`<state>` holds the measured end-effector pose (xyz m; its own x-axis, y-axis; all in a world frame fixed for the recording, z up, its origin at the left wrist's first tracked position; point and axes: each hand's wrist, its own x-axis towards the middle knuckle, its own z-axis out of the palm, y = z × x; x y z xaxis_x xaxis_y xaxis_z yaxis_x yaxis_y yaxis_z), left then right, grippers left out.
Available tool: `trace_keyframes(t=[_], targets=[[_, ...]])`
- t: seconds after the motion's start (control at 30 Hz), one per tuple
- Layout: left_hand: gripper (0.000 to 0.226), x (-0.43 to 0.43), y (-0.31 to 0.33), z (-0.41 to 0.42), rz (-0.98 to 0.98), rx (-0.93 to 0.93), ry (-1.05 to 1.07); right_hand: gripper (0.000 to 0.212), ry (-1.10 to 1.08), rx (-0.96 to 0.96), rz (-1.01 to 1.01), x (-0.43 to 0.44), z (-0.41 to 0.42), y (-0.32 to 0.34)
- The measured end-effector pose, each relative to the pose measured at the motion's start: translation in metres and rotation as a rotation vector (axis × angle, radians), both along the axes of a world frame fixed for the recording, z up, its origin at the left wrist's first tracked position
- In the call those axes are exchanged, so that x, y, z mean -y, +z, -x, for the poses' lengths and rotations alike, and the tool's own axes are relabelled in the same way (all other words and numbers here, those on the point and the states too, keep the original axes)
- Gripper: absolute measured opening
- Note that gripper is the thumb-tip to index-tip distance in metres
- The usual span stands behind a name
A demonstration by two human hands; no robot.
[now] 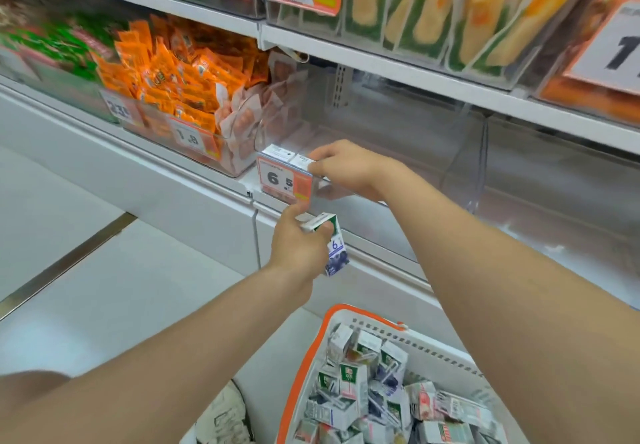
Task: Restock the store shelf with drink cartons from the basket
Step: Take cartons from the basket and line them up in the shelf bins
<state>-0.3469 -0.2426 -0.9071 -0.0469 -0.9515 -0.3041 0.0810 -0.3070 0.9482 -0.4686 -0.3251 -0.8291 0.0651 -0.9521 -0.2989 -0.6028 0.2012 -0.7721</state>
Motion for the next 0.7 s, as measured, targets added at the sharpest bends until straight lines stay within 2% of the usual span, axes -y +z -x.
trace_keyframes(t=[0.1,0.2,0.3,0.4,0.53,0.7], targets=[[0.029,-0.003,0.008,0.003,-0.044,0.002,-0.039,0.029,0.046,-0.113,0.027,-0.014,0.005,0.005],[0.022,-0.015,0.020,0.012,-0.044,-0.003,-0.069,0.035,0.040,-0.376,0.342,-0.042,0.015,0.010],[0.022,-0.032,0.033,0.023,-0.021,-0.029,-0.134,0.030,-0.014,-0.413,0.660,-0.099,0.036,0.011],[0.028,-0.056,0.043,0.040,-0.015,-0.083,-0.245,0.024,-0.041,-0.474,0.826,-0.169,0.067,0.003],[0.039,-0.097,0.053,0.077,0.026,-0.187,-0.365,0.024,-0.113,-0.449,0.746,-0.236,0.108,-0.005],[0.024,-0.135,0.063,0.118,0.131,-0.145,-0.410,0.029,-0.214,-0.296,0.604,-0.287,0.150,0.008]])
